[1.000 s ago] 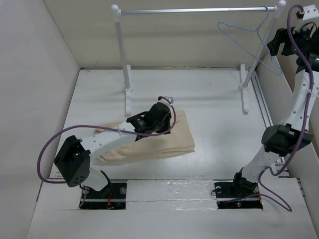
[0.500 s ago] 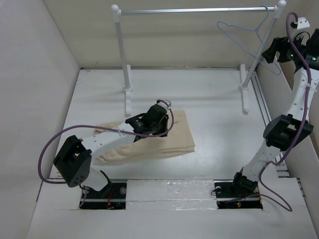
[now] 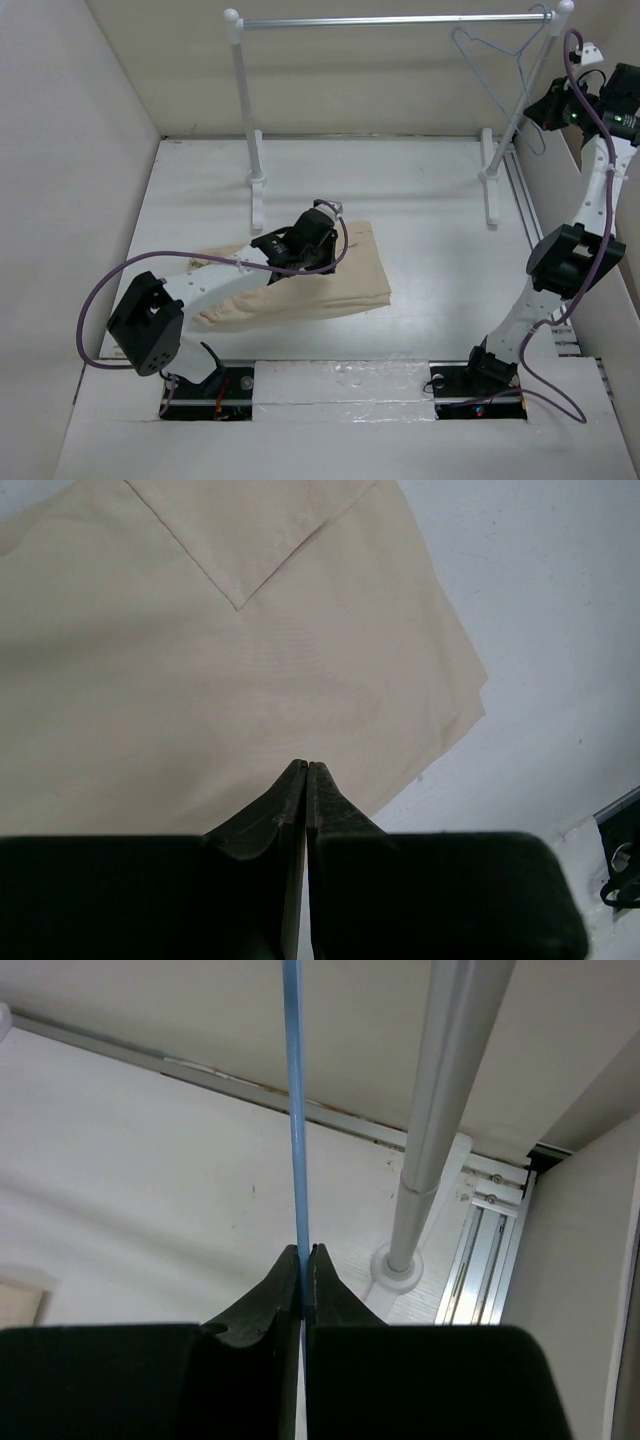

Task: Place the trousers on the hanger
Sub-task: Pick up the hanger from the clothesline.

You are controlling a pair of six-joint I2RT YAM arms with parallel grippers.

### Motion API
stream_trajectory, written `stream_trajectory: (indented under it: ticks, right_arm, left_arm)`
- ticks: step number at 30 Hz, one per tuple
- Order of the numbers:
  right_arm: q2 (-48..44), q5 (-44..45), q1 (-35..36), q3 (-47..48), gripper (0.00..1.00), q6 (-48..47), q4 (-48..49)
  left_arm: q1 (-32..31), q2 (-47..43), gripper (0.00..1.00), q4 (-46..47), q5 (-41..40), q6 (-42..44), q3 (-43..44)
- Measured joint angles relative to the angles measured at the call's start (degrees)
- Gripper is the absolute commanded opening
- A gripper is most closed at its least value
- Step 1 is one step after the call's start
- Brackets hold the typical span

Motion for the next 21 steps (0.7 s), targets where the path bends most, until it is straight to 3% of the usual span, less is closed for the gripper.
stream_trajectory:
  ticks: [6, 9, 11, 17, 21]
  right_arm:
    - [-2.29, 0.31, 1.92, -3.04, 0.0, 0.13, 2.38]
    - [-5.99, 2.27, 4.26, -5.92, 0.0, 0.11, 3.91]
    - [-9.35, 4.13, 6.05, -8.07, 0.0, 0.07, 5.6]
    - [-21.79, 9.84, 9.44, -16.98, 0.0, -0.09, 10.69]
    - [-29.62, 12.52, 9.75, -27.93, 0.0, 0.39, 14.69]
  left_arm:
    - [0.0, 0.15, 0.0, -0.02, 0.02, -0.04, 0.07]
    - [0.0, 0.17, 0.16, -0.24, 0.07, -0.13, 0.9]
    - [0.0, 0.17, 0.32, -1.07, -0.04, -0.46, 1.95]
    - [0.0, 0.17, 0.43, -3.74, -0.46, -0.33, 12.68]
    - [0.0, 0.07, 0.49, -6.4, -0.46, -0.39, 21.88]
